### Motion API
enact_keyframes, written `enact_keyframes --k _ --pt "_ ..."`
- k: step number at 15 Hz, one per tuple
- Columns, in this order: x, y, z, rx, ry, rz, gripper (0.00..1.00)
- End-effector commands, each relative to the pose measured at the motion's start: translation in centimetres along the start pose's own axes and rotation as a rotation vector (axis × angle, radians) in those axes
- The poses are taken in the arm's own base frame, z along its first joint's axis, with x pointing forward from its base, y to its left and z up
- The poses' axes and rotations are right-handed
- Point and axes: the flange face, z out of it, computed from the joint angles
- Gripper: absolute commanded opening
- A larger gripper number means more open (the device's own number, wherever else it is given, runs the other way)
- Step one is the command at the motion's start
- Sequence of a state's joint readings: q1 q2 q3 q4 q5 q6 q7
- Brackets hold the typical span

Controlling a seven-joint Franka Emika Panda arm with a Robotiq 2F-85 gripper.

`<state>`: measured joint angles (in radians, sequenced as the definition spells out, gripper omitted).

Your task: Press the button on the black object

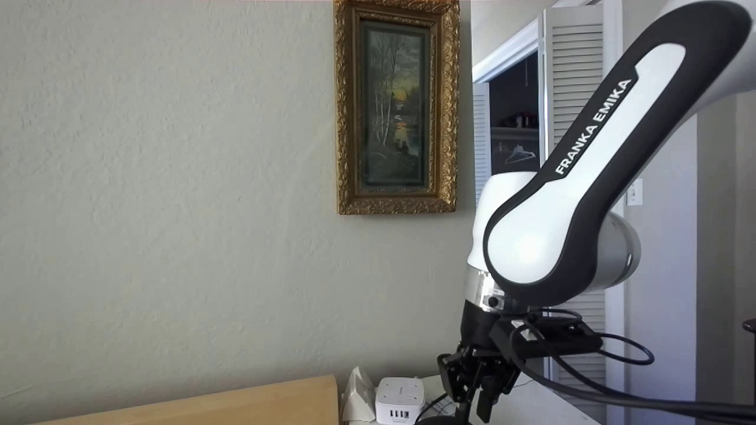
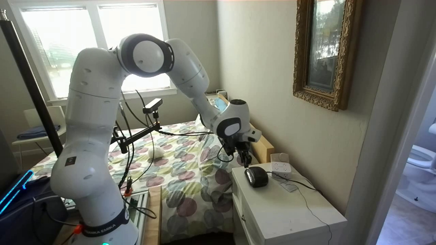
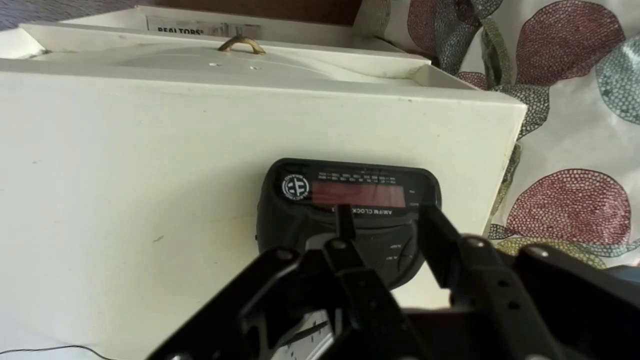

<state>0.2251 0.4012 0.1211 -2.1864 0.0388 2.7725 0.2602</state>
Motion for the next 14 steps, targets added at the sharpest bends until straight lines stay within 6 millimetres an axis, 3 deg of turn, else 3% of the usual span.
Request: enact_keyframes --k 1,2,3,9,14 --pt "2.4 -0.9 2.4 -0.002 0.041 -0.009 0.09" --pt "2.8 -1.1 3.0 -0.002 0.05 -0.01 0.01" --pt "3.2 -1.1 3.4 -0.007 0.058 -0.012 0.0" --pt "4.4 -1.2 6.0 -0.033 0.058 -0.014 0.0" --pt "4.6 -1.5 7.0 -0.06 0.047 -0.017 0.0"
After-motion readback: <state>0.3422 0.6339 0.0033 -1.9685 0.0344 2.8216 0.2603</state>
